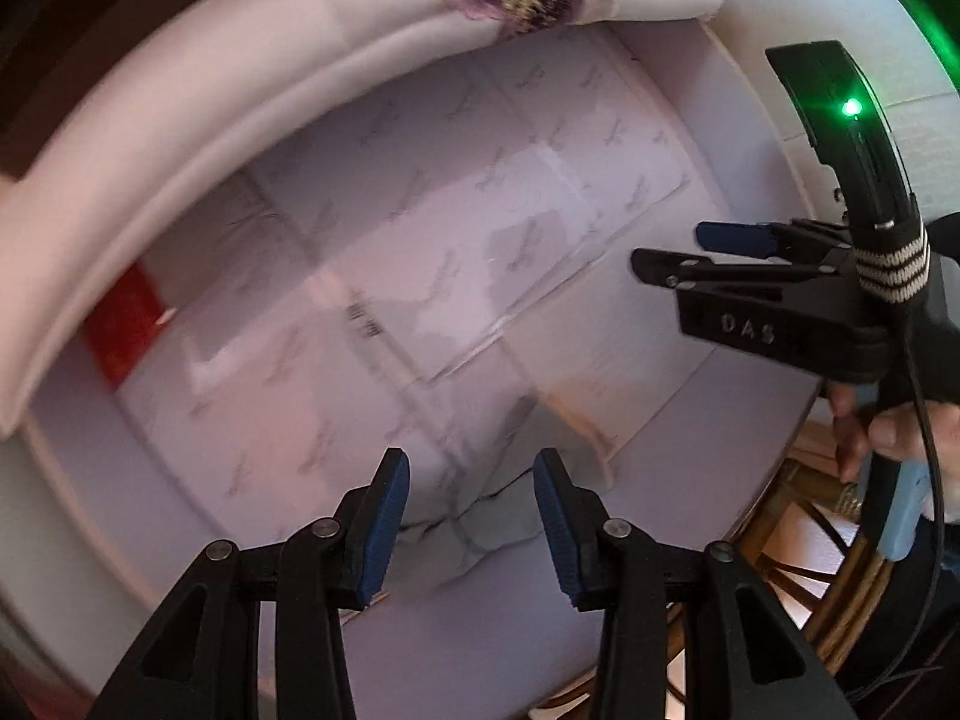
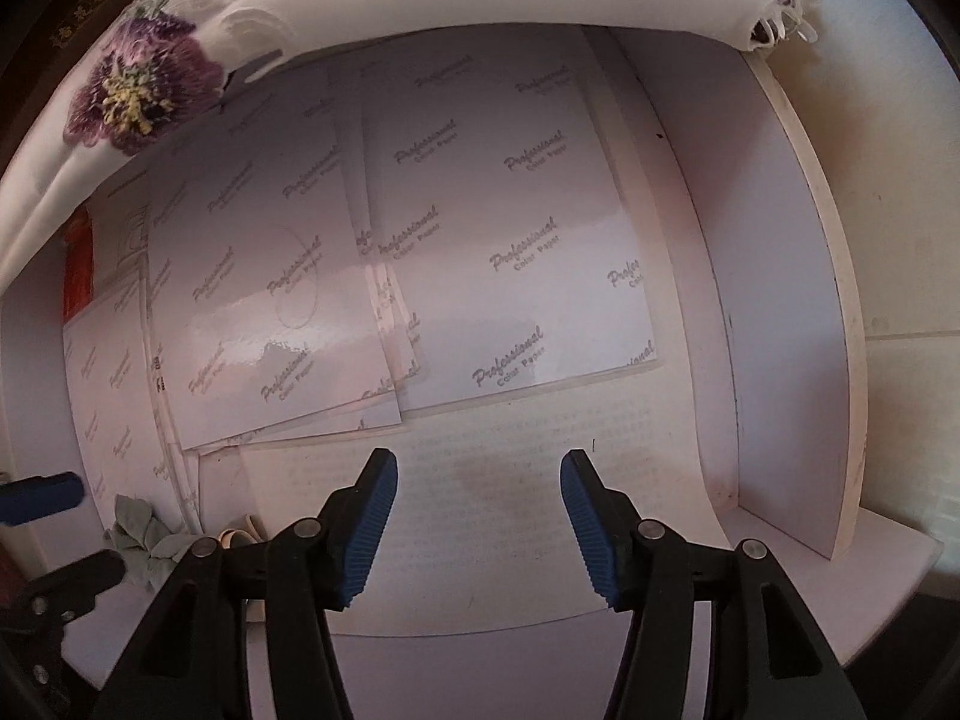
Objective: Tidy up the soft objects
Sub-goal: 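Move the right tool back down to the drawer while the left tool withdraws from the grey cloth, then close the left tool on the grey cloth and lift it from the drawer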
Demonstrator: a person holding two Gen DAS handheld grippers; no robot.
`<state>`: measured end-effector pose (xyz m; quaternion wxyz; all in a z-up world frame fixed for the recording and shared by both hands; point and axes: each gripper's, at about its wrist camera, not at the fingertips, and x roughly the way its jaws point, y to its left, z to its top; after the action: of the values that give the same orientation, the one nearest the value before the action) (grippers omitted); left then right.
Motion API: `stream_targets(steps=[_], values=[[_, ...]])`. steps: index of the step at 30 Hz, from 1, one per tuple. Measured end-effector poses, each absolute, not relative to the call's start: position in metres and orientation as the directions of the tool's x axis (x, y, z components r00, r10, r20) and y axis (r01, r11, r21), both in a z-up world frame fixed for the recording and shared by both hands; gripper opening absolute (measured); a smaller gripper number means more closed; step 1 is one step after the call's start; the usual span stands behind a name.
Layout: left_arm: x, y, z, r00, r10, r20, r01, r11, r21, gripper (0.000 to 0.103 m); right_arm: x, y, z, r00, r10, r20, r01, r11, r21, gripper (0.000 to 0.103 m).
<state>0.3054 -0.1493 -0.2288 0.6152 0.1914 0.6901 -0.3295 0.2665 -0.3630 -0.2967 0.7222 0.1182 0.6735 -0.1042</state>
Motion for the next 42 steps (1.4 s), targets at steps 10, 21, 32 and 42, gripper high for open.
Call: stream_targets(steps=[10, 21, 32, 42], values=[[0.293, -0.189, -0.274, -0.234, -0.117, -0.965, 0.722, 0.644, -0.253, 0.023, 0.266, -0.374, -0.301, 0.062, 0.010, -0.998, 0.327, 0.945, 0.030, 0.059], [0.322, -0.147, -0.245, -0.123, -0.259, -0.958, 0.554, 0.783, -0.283, 0.003, 0.268, -0.365, -0.288, 0.075, -0.004, -0.997, 0.296, 0.955, 0.018, 0.059], [0.329, -0.101, -0.235, -0.059, -0.286, -0.956, 0.341, 0.895, -0.289, 0.033, 0.273, -0.352, -0.289, 0.079, 0.001, -0.997, 0.298, 0.954, 0.025, 0.059], [0.319, -0.113, -0.269, -0.097, -0.187, -0.978, 0.318, 0.925, -0.208, 0.038, 0.273, -0.354, -0.289, 0.081, 0.005, -0.997, 0.298, 0.954, 0.029, 0.059]])
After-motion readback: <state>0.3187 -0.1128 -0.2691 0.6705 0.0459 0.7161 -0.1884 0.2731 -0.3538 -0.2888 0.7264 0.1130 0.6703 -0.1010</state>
